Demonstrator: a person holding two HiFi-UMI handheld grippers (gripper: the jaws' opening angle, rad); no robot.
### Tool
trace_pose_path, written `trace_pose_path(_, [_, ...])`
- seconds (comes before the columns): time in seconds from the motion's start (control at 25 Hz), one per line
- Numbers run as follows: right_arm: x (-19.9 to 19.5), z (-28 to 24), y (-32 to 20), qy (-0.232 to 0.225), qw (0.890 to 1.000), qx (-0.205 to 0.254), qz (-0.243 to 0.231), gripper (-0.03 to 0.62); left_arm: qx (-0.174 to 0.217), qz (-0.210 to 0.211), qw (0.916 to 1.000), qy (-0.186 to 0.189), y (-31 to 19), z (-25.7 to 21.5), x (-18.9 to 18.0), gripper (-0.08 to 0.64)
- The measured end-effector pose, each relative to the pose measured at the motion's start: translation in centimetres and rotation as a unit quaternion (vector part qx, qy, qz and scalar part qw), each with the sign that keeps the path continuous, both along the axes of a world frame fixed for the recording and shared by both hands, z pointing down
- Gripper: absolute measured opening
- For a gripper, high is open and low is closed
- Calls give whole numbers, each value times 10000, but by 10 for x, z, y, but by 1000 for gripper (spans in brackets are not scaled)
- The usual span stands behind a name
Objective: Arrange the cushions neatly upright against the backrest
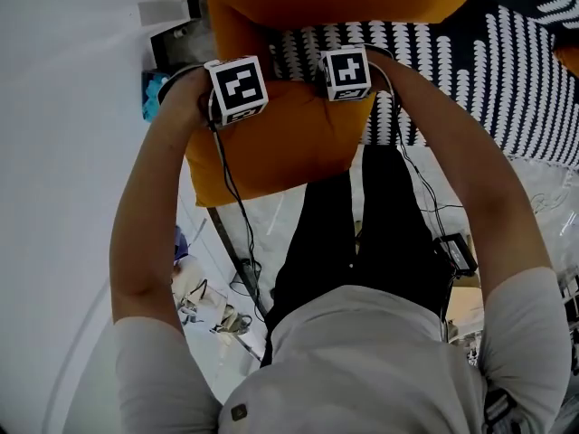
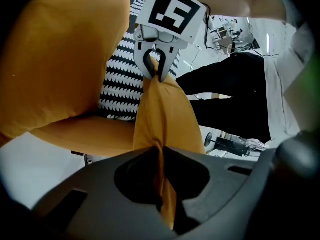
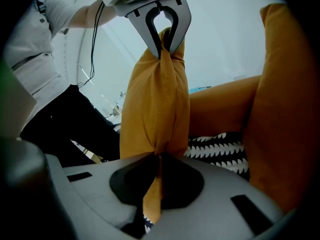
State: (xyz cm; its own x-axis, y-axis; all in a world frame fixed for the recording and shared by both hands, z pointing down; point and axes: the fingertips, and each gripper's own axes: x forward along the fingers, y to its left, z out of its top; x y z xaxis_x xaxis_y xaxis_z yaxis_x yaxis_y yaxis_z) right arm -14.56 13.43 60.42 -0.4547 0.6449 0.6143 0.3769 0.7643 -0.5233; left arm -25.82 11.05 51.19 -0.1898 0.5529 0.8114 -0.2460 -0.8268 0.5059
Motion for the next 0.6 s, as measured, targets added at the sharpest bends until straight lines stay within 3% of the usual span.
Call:
trace_pose_path(0.48, [42, -85, -3, 268, 9981, 559, -11, 29, 459, -217, 9981, 340, 18, -68, 27, 29])
trace_pose_path(0.6, [54, -103, -16, 372, 9960, 813, -83, 29, 730, -364, 9956, 464, 10, -79, 34, 28])
